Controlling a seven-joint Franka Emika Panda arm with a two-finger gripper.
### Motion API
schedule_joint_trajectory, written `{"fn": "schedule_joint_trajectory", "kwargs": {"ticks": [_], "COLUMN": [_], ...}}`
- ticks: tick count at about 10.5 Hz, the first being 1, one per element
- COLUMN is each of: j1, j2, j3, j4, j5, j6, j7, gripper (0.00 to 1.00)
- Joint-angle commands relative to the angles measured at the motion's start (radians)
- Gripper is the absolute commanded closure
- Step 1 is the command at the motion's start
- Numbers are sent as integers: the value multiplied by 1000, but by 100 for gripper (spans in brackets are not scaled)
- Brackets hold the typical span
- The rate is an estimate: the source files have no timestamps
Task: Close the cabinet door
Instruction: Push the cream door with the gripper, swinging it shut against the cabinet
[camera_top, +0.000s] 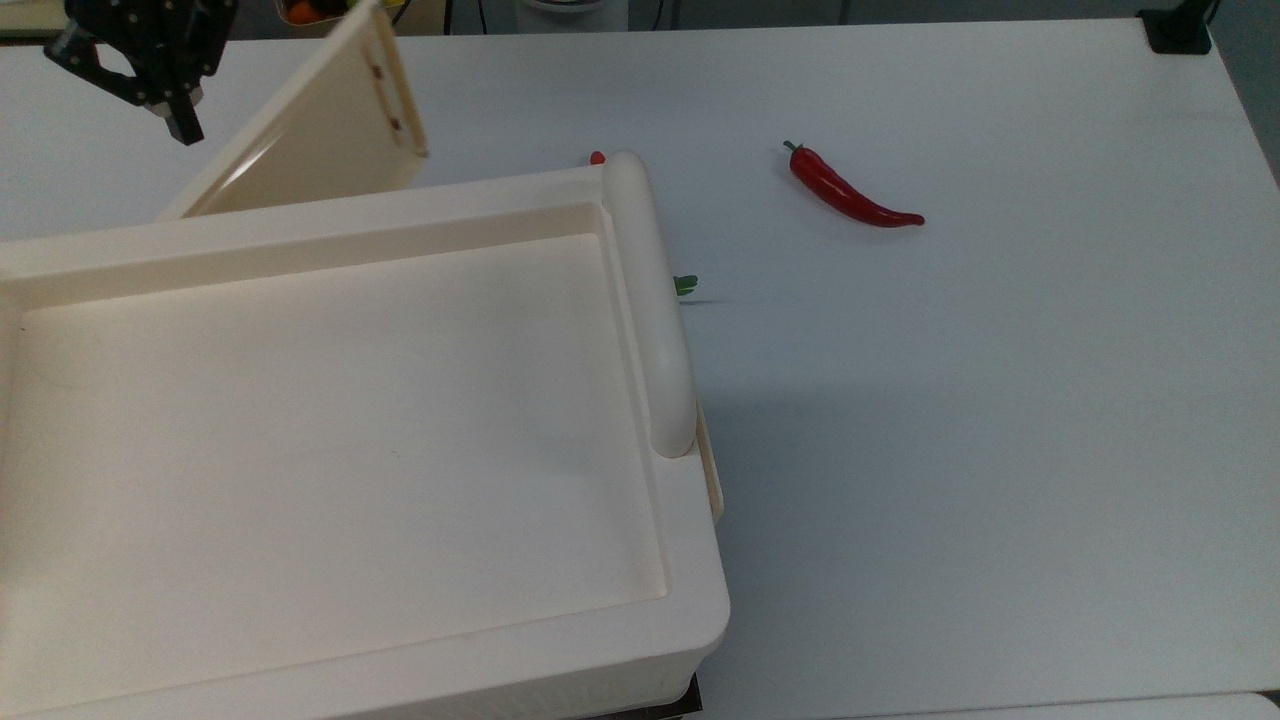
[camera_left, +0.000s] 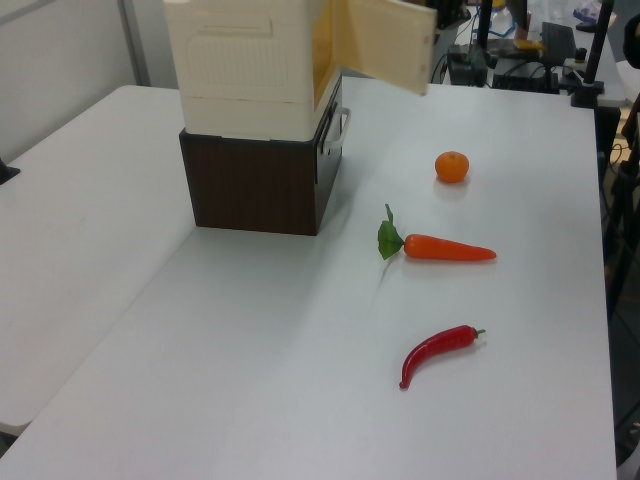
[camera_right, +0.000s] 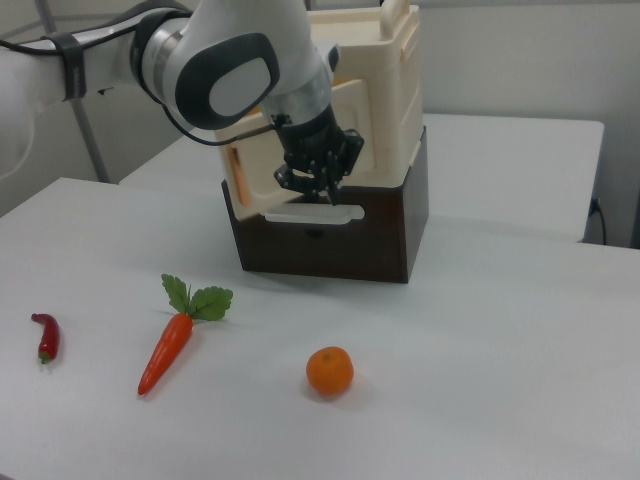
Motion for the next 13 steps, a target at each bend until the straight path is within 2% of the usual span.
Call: {"fn": "schedule_joint_trajectory", "kwargs": {"ticks": [1, 2, 4, 7, 11, 13], "j1": [14, 21, 60, 137, 192, 209], "j2": [-16, -17, -13, -1, 41, 73], "j3": [58, 87, 111, 115, 115, 115], "j4": [-8, -8, -7, -4, 4, 10], "j5": [-6, -8, -11, -17, -37, -40], "j6": [-38, -39, -31, -19, 118, 202], "j7": [106, 172, 366, 622, 784, 816], "gripper": [100, 100, 100, 100, 100, 100]}}
